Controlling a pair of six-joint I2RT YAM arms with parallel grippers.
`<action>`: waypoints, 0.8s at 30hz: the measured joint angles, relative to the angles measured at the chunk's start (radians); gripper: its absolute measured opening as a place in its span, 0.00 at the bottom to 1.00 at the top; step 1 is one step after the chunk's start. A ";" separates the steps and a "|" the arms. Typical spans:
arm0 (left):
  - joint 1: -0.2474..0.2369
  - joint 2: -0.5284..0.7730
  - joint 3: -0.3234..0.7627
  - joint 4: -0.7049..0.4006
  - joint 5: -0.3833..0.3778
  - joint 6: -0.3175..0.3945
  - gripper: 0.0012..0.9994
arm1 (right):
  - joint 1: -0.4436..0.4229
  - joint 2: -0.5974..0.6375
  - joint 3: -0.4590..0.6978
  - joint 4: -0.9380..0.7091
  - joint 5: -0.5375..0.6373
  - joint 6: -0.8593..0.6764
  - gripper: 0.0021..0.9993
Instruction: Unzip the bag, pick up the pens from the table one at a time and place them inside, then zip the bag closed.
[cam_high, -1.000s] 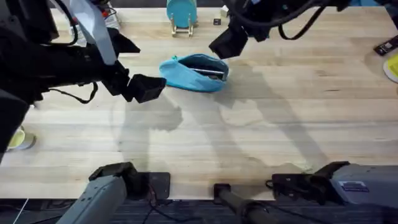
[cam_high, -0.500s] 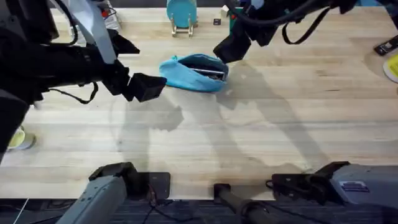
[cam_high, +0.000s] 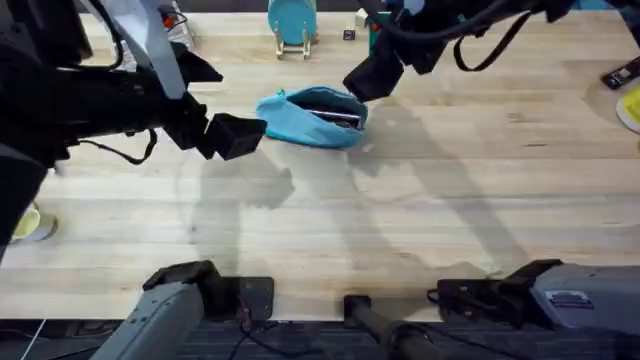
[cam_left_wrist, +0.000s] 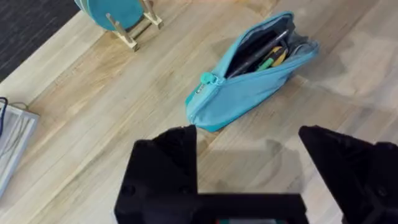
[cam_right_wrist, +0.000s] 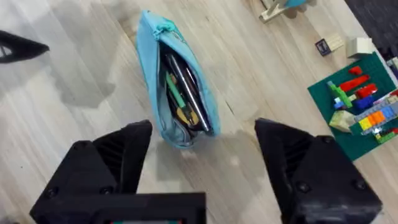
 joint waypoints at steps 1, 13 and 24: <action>0.000 0.000 0.000 0.001 0.000 0.000 0.99 | 0.000 0.000 0.000 0.000 0.000 0.000 1.00; 0.166 0.000 0.000 0.031 0.068 0.001 0.99 | 0.000 0.000 0.000 0.012 0.000 0.010 1.00; 0.308 0.153 0.000 0.037 0.226 0.116 0.99 | 0.033 0.016 0.000 0.123 0.000 0.121 1.00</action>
